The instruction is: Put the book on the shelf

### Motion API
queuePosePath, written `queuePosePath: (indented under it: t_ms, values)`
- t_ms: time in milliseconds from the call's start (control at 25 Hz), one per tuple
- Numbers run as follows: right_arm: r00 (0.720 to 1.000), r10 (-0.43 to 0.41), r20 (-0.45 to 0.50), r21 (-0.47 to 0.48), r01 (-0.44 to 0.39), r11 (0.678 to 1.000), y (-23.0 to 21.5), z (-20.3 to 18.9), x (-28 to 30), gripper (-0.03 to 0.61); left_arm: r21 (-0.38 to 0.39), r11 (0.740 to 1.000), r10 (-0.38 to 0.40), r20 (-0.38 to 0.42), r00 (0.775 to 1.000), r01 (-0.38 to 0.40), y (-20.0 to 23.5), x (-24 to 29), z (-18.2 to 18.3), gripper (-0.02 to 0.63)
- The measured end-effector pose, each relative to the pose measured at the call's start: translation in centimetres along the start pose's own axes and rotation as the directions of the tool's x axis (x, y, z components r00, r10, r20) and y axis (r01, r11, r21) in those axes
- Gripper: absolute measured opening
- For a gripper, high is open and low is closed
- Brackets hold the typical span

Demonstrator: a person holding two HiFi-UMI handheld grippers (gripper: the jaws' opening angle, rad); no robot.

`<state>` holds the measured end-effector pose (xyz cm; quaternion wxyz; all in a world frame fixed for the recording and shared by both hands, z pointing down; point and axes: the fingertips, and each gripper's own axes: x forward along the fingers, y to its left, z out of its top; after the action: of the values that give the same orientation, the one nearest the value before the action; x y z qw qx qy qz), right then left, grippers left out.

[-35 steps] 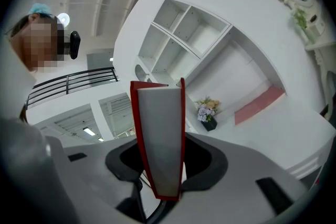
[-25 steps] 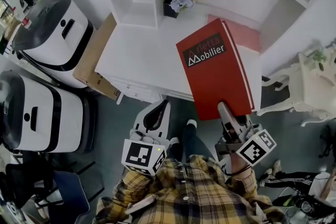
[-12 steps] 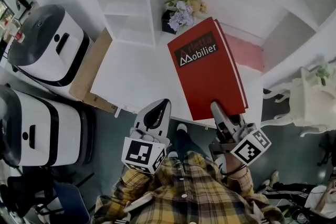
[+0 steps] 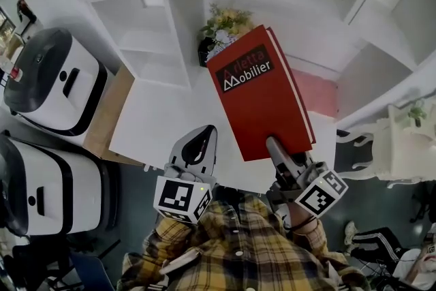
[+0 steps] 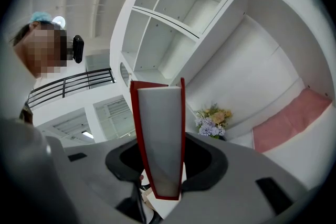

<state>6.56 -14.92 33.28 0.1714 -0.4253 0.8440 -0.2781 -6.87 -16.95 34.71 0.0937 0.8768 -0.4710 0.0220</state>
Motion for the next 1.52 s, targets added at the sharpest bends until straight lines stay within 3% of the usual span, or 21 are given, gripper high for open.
queuePosePath:
  t_ms: [960,1520]
  values:
    - [0.995,-0.047,0.085,0.04,0.044,0.998,-0.5,1.5,0.9,0.173,0.017,0.992,-0.127,-0.045,0.991,0.128,0.8,4.4,0.2,0.02]
    - [0.993,0.066,0.101,-0.03,-0.063,0.998,2.4,4.3,1.5,0.173,0.013,0.99,-0.139,-0.055,0.989,0.139,0.9,5.2,0.0,0.02]
